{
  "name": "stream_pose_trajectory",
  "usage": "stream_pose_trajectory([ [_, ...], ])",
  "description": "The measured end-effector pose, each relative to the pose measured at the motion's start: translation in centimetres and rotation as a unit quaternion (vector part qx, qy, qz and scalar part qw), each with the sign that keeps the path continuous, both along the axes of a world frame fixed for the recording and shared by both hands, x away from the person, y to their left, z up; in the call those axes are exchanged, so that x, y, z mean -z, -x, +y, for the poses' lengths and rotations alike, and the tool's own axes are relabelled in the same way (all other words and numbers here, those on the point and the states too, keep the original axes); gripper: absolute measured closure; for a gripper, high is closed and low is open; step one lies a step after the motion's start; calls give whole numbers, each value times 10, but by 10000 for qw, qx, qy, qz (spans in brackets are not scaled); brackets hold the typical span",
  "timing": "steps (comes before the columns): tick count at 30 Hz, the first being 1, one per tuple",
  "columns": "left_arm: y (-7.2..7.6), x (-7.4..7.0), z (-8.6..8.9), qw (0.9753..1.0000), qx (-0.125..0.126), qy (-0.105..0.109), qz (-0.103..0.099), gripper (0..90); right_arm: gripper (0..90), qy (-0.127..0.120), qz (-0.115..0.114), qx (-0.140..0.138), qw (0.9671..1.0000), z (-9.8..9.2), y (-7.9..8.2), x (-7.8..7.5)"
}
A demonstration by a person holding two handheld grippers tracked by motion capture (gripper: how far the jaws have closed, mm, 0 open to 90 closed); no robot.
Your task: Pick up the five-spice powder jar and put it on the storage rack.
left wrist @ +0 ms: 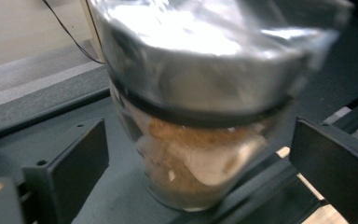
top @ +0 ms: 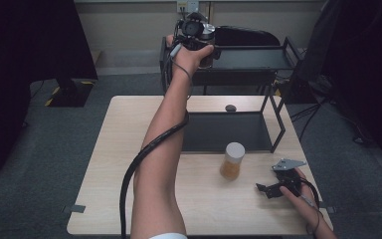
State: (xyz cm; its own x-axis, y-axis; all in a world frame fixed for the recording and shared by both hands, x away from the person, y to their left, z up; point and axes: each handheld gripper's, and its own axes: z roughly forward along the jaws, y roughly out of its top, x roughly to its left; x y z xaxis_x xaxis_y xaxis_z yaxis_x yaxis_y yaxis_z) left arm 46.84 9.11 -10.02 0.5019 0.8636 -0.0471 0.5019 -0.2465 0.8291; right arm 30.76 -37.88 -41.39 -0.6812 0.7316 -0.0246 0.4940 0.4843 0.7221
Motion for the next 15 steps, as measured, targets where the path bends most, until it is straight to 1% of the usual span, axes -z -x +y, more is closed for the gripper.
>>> stream_pose_trajectory([
  [2, 5, 1, 0, 10000, -7, -37, -44, 32, 0, -1, -2, 11, 10000, 0, 0, 0],
  [4, 9, 3, 1, 10000, -10, -3, -55, 31, 0, -1, -1, 13, 10000, 0, 1, 0],
  [5, 12, 5, 2, 10000, -20, 50, -54, 31, 0, -2, -3, 12, 10000, 0, 1, 0],
  [9, 20, 6, 2, 9999, -21, 75, -93, 24, 0, -1, 7, 26, 10000, 0, 1, 0],
  [11, 25, 7, 3, 9999, -6, 95, -140, 16, 0, 2, 9, 30, 10000, 0, 2, 0],
  [12, 26, 7, 2, 9999, -2, 78, -141, 13, 0, 3, 8, 28, 10000, 0, 2, 0],
  [15, 31, 11, 5, 9998, 77, 142, -130, 13, 0, 3, 7, 30, 10000, 0, 2, 0],
])
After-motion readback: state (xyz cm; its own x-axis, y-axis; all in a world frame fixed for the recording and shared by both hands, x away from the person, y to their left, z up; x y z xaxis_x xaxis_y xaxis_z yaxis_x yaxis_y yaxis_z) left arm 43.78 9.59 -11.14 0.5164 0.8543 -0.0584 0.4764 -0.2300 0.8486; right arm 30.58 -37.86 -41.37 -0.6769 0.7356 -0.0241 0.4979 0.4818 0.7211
